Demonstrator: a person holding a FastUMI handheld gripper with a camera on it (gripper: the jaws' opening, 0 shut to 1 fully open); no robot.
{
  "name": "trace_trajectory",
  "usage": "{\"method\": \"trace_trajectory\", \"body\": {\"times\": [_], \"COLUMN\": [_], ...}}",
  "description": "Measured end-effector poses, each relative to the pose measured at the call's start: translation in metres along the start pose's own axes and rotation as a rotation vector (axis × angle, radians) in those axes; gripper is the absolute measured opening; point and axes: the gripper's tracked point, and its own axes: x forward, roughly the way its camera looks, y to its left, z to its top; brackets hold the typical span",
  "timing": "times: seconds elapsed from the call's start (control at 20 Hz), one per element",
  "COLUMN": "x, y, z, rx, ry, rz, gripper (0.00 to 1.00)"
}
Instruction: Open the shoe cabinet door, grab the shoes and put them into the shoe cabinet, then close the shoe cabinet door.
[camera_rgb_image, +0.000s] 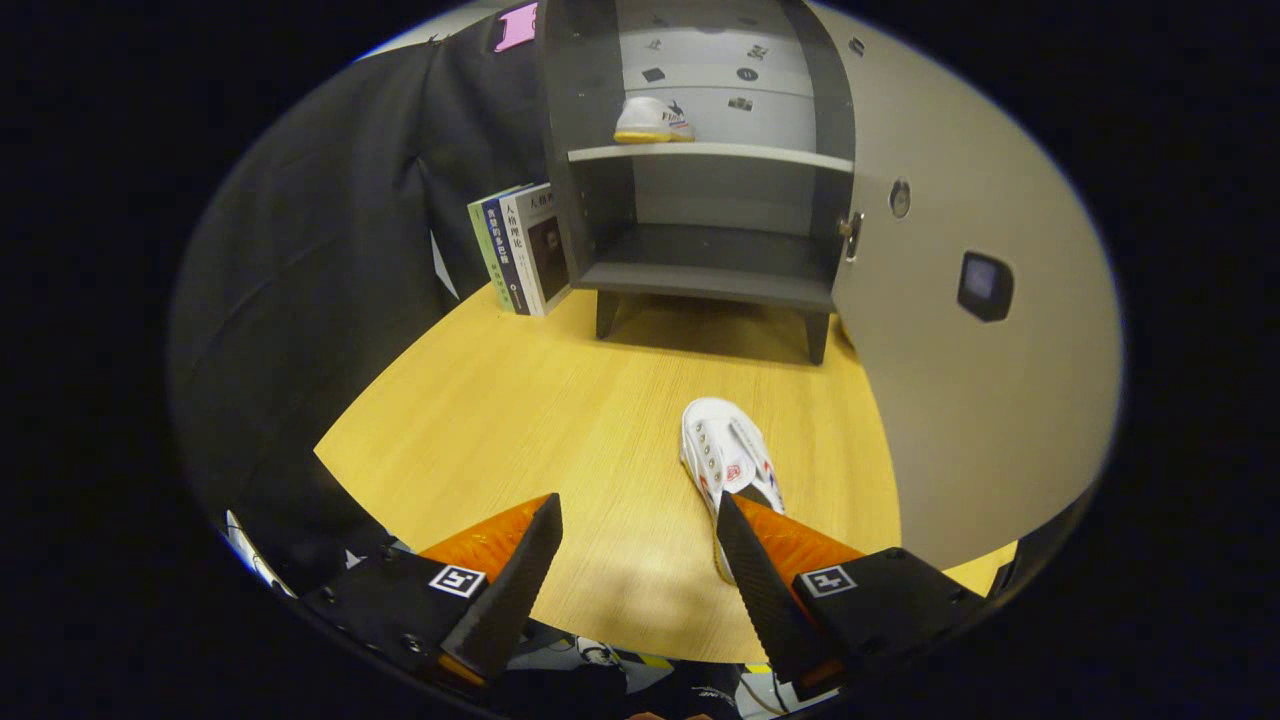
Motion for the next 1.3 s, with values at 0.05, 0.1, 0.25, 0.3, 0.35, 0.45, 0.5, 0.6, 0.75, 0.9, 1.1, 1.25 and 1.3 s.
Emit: {"method": "trace_trajectory", "body": {"times": [0.05,0.1,0.25,0.3,0.35,0.45,0.5,0.6,0.75,0.9,1.1,1.25,1.3], "x": [0.01,0.019,0.042,0.048,0.056,0.068,0.074,0.086,0.108,0.127,0.146,0.147,0.147], "y": [-0.006,-0.013,-0.022,-0.025,-0.026,-0.028,-0.029,-0.034,-0.043,-0.044,-0.065,-0.067,-0.065], "z": [-0.004,-0.006,-0.016,-0.02,-0.024,-0.031,-0.034,-0.037,-0.034,-0.025,-0.022,-0.019,-0.018], "rx": [-0.006,-0.021,-0.061,-0.073,-0.081,-0.079,-0.076,-0.092,-0.126,-0.133,-0.148,-0.138,-0.152], "ry": [0.017,0.03,0.07,0.084,0.096,0.114,0.121,0.119,0.097,0.059,0.051,0.042,0.042], "rz": [-0.008,-0.021,-0.03,-0.031,-0.032,-0.028,-0.025,-0.04,-0.07,-0.082,-0.155,-0.156,-0.139], "gripper": [0.98,0.98,0.98,0.98,0.98,0.98,0.98,0.98,0.98,0.97,0.8,0.38,0.35]}}
